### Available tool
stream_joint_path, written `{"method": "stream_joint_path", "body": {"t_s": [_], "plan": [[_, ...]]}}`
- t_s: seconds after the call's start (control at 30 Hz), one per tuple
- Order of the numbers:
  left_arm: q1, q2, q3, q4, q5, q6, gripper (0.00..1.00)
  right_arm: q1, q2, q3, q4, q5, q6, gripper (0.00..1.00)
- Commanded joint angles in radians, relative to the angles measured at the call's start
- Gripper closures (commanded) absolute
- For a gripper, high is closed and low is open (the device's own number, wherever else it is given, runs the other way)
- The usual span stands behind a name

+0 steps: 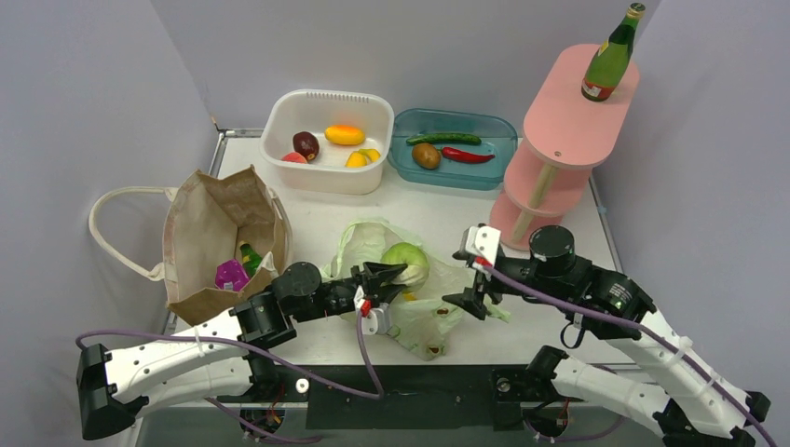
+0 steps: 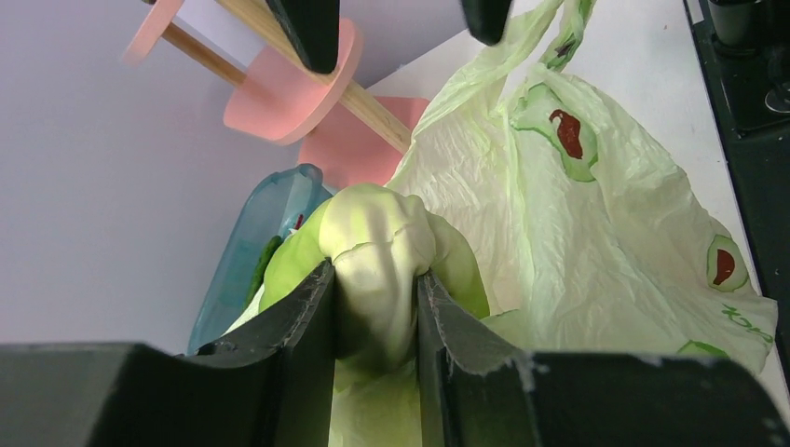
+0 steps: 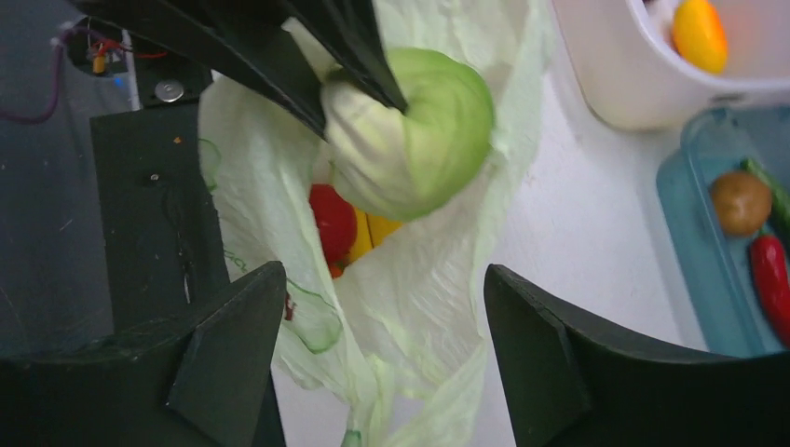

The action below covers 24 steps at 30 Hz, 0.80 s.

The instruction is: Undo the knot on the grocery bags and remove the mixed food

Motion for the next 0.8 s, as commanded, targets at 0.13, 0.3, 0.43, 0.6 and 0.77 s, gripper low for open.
{"method": "stream_joint_path", "body": {"t_s": [0.13,0.3,0.43,0.6,0.77], "plan": [[-0.006,-0.050,0.003,0.065,0.089,0.093,1.00,0.296,0.052,-0.049,0.219,0.219,-0.228,0.24],[-0.006,-0.066,0.005,0.034,0.143,0.112,1.00,0.363,0.063,-0.092,0.306,0.260,-0.303,0.24],[-0.006,-0.060,0.022,0.031,0.164,0.110,1.00,0.402,0.075,-0.129,0.336,0.316,-0.352,0.25],[-0.006,-0.064,0.035,-0.008,0.217,0.097,1.00,0.405,0.081,-0.170,0.364,0.386,-0.375,0.28],[-0.006,-0.066,0.045,-0.017,0.241,0.080,1.00,0.406,0.086,-0.202,0.411,0.453,-0.374,0.44]]}}
